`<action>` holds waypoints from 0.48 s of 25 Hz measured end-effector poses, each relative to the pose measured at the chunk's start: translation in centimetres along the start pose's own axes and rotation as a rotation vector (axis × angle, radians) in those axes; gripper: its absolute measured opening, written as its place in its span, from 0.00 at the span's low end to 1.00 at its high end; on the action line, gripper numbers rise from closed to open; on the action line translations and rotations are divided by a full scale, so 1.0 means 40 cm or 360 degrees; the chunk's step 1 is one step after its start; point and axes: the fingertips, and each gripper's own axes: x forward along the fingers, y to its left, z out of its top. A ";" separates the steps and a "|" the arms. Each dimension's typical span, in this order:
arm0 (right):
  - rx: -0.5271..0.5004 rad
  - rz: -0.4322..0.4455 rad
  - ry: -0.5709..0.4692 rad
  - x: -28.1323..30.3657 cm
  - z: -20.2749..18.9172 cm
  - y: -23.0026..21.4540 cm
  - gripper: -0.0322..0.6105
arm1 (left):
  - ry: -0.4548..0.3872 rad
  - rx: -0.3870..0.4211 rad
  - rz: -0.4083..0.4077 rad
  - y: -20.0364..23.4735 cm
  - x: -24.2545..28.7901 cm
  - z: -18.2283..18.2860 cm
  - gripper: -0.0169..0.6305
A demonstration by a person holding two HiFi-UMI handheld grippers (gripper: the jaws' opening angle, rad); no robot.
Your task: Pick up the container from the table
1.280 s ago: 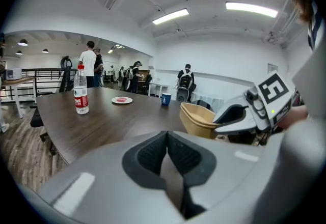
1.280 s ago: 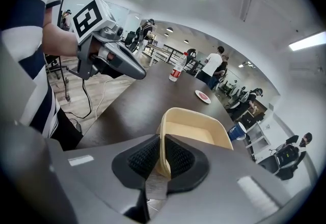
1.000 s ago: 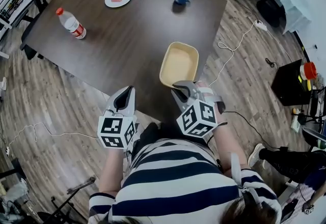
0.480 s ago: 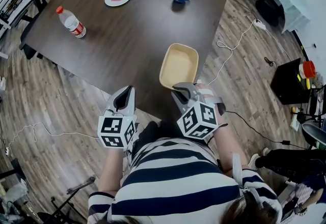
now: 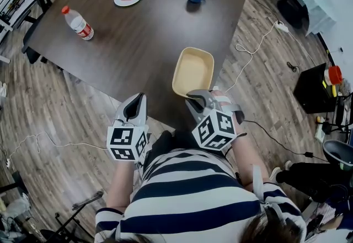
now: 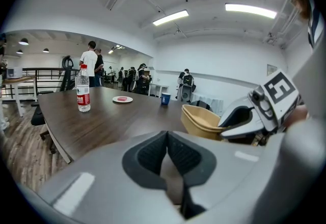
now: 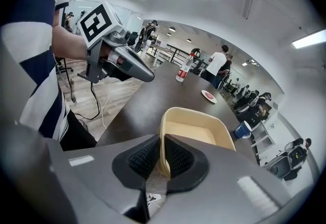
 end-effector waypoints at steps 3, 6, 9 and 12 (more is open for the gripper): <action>0.0000 0.0008 -0.0001 -0.001 -0.003 0.000 0.09 | 0.0003 0.0001 0.0010 0.000 0.000 0.001 0.03; -0.0004 0.0012 -0.0007 -0.001 -0.005 0.001 0.09 | 0.0003 0.0021 0.0018 -0.003 0.000 -0.001 0.03; -0.0011 0.0016 -0.0011 -0.001 -0.004 0.003 0.09 | 0.0004 0.0019 0.0020 -0.006 -0.002 -0.006 0.03; -0.0008 0.0016 -0.0019 -0.004 -0.002 -0.002 0.09 | 0.0001 0.0009 0.0023 -0.007 0.000 -0.004 0.03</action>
